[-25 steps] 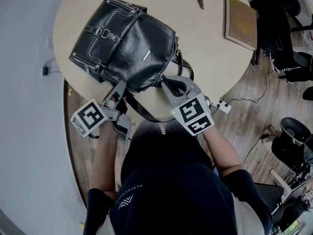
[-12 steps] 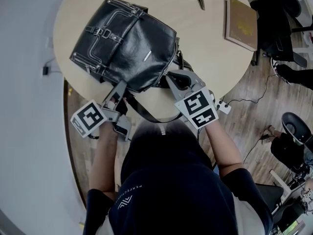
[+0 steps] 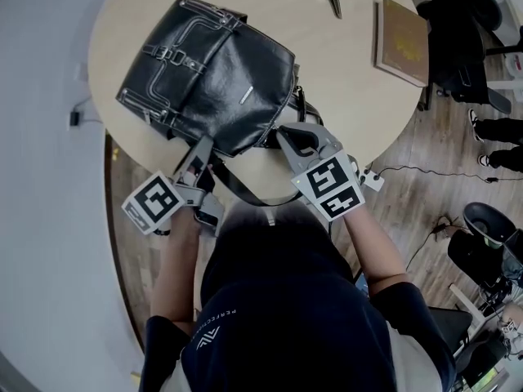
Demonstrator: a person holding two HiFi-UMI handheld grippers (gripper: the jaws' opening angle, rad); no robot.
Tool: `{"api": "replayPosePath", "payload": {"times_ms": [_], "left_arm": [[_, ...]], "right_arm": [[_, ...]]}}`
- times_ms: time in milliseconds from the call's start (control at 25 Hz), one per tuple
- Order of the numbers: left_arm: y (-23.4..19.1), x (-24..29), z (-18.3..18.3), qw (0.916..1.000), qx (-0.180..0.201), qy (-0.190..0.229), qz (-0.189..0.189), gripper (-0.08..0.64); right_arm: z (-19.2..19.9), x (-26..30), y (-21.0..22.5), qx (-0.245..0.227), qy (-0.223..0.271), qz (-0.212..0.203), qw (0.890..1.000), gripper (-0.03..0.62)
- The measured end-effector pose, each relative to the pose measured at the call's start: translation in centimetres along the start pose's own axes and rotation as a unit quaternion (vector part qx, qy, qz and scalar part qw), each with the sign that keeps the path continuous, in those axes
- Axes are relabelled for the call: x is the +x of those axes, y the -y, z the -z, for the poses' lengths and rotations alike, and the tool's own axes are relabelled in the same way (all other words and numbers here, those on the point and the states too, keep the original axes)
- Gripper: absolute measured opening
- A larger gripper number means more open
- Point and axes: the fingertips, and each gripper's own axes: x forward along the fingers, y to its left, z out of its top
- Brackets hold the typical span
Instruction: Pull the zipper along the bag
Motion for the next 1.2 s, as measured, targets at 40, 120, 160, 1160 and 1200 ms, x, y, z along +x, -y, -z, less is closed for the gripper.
{"api": "replayPosePath", "payload": {"times_ms": [40, 120, 160, 1160, 1200], "left_arm": [[0.1, 0.0, 0.1, 1.0, -0.004, 0.003, 0.002, 0.097], [0.3, 0.0, 0.2, 0.9998, -0.014, 0.007, 0.009, 0.098], [0.3, 0.0, 0.2, 0.9998, -0.016, 0.008, 0.01, 0.103], [3.0, 1.2, 4.8, 0.9973, -0.025, -0.056, 0.04, 0.156], [3.0, 1.2, 4.8, 0.9973, -0.03, -0.052, 0.044, 0.152]], "right_arm": [[0.1, 0.1, 0.0, 0.0, -0.001, -0.001, 1.0, 0.015], [0.2, 0.2, 0.0, 0.002, -0.002, -0.003, 1.0, 0.015], [0.3, 0.3, -0.1, 0.004, -0.002, -0.004, 1.0, 0.015], [0.7, 1.0, -0.3, 0.012, 0.004, -0.004, 1.0, 0.015], [0.6, 1.0, -0.3, 0.013, 0.005, -0.002, 1.0, 0.015]]}}
